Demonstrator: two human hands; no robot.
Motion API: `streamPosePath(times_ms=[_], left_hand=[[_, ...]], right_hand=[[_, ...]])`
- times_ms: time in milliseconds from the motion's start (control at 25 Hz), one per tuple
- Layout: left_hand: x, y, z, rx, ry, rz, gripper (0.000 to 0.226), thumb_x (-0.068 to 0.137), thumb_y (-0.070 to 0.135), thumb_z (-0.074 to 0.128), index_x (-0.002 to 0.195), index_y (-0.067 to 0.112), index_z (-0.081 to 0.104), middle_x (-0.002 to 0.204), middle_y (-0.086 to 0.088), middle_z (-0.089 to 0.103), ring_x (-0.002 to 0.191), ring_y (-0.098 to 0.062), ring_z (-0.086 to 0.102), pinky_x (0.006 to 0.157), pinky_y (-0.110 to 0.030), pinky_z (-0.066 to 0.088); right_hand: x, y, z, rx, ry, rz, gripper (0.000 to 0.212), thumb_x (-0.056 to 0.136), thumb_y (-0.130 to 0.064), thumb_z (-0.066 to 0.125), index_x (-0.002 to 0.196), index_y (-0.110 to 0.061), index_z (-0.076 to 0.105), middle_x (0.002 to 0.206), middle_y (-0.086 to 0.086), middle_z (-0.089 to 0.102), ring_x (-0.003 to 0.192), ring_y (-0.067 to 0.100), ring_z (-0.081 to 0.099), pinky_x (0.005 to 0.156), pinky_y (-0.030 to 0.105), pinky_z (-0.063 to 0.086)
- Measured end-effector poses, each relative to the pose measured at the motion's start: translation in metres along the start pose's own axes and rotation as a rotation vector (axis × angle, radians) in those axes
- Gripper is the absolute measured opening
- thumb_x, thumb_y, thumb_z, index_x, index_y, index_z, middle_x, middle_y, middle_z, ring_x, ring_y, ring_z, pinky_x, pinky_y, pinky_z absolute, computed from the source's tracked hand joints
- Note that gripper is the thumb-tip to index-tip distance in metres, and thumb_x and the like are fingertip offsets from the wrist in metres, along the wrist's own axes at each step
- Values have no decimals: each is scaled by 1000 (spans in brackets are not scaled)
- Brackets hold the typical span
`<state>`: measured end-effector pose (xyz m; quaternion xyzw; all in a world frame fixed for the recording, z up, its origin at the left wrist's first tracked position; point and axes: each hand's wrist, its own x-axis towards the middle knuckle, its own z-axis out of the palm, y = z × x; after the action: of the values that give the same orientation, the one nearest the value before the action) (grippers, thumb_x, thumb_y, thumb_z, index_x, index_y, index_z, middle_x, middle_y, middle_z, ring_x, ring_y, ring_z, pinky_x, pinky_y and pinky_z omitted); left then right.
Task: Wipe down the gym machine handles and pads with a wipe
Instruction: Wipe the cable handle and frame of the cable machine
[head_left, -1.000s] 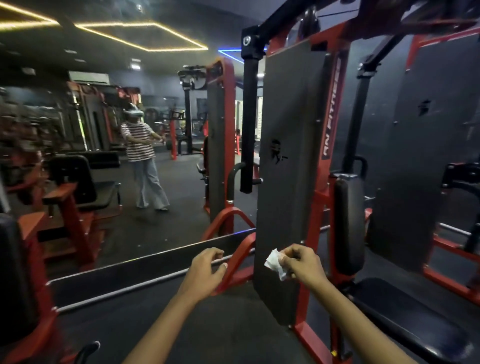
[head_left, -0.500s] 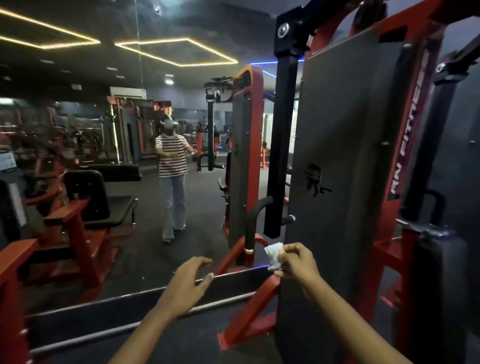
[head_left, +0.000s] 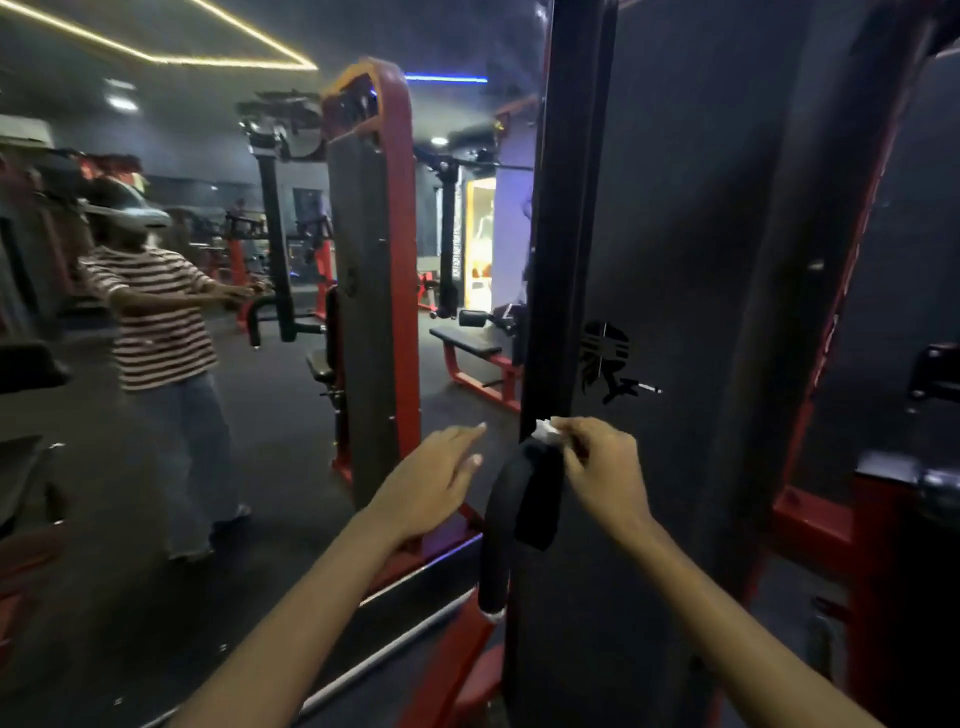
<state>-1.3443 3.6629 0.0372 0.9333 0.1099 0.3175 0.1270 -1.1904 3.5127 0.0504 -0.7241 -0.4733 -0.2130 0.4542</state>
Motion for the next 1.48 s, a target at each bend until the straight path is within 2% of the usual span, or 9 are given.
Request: streamPosePath(times_ms=[160,240,440,600,720,800,1000,1200,1480], left_hand=[[54,-22,24,-104,33,153,53,97,30,35,147,14,29,145,-3,41,134,-15,37,113,-31,29],[72,-27,30,-147,88,206,53,99,26,37,149,17,23,151,0,32,139,-10,30,115,-33,27],[131,-36,23,82,248,531,58,99,25,45,150,16,20,159,-7,8,145,-19,15,118,-35,21],[177,-33,24,262,380,811,57,97,32,43,148,14,25,156,-14,19,144,-37,9,117,-51,17],[192,-40,38,252,398,994,57,99,36,38,148,9,24,155,-13,23,144,-33,8,117,-53,15],[198,-46,45,260,410,1083,57,100,36,34,148,8,22,155,-11,22,144,-28,9,116,-53,13],[204,-47,49,203,436,1161,57,100,37,33,148,7,23,156,-10,22,145,-27,10,115,-52,10],[205,-49,53,154,462,1161,59,99,36,34,149,7,22,156,-10,20,145,-28,11,116,-53,10],[205,-51,48,194,447,1169,60,99,38,33,149,7,21,156,-10,20,144,-30,13,116,-53,9]], right_hand=[[7,17,27,-326,113,-349,26,81,-1,58,104,-6,69,103,5,69,96,22,62,76,31,56],[5,23,37,-440,48,-440,30,76,-1,68,106,-5,69,105,5,69,96,21,61,74,27,56],[4,22,50,-374,-87,-273,41,74,0,72,114,-8,67,113,2,67,91,19,58,67,33,58],[16,8,52,-534,-58,-289,28,88,-13,50,108,-8,69,110,3,68,90,20,61,71,30,56],[12,-4,68,-600,-119,-175,25,77,-1,67,99,-11,73,102,1,71,84,21,63,68,31,56],[8,-12,74,-604,-72,-69,26,75,-1,64,95,-13,75,98,-1,72,82,19,63,68,29,56],[-29,-43,91,-681,117,64,32,68,6,78,97,-7,74,100,0,71,83,15,64,71,28,55],[-69,-64,114,-840,224,-36,25,95,-11,50,106,0,70,111,7,68,99,17,64,88,25,52],[-91,-62,131,-888,318,-72,24,87,-3,63,111,3,66,118,13,64,109,19,60,95,27,49]])
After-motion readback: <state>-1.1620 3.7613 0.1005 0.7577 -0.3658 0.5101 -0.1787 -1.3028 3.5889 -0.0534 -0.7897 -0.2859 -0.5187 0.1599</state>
